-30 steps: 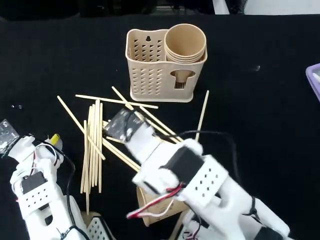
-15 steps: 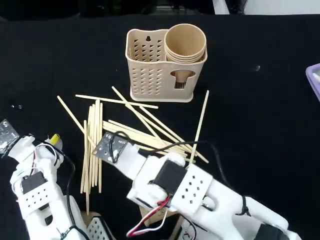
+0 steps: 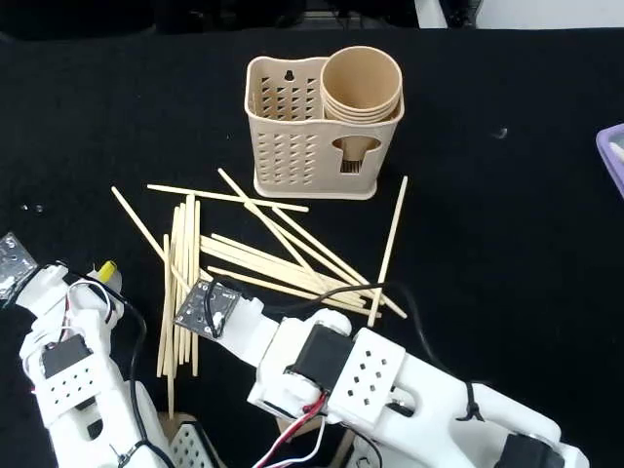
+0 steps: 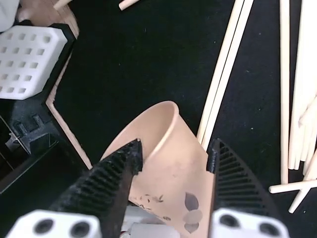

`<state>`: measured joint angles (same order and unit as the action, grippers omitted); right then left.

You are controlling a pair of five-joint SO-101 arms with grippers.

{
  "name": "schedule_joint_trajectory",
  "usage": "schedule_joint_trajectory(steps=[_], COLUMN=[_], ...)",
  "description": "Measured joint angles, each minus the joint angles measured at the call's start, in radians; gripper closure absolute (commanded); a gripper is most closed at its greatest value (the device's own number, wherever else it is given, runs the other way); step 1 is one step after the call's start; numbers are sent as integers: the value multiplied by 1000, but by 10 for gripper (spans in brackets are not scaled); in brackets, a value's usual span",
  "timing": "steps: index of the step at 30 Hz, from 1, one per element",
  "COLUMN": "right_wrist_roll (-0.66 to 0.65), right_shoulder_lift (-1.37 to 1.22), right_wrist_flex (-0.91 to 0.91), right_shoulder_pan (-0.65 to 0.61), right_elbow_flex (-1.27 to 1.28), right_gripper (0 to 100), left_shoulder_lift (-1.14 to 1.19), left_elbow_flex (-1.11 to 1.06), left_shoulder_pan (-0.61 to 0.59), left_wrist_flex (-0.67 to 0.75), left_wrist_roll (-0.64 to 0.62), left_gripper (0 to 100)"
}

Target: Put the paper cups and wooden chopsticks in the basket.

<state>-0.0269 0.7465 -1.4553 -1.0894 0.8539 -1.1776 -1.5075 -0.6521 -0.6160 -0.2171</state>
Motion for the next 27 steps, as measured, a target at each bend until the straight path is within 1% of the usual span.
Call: schedule_joint_trajectory(steps=[7, 9, 12, 22, 27], right_wrist_roll=[0, -32, -117, -471, -637], right_shoulder_lift=[0, 0, 0, 0, 0], right_wrist_flex=[-6, -11, -12, -74, -80], right_shoulder_pan=[0, 28, 143, 651, 856], right_elbow_flex=[3, 3, 12, 12, 12], right_gripper=[786, 786, 786, 786, 789], left_shoulder_lift=[0, 0, 0, 0, 0], left_elbow_flex=[0, 0, 2, 3, 3], left_shoulder_pan=[0, -2, -20, -21, -21], left_wrist_flex=[0, 0, 0, 0, 0], left_wrist_roll=[0, 0, 0, 0, 0], left_gripper=[736, 736, 736, 736, 736])
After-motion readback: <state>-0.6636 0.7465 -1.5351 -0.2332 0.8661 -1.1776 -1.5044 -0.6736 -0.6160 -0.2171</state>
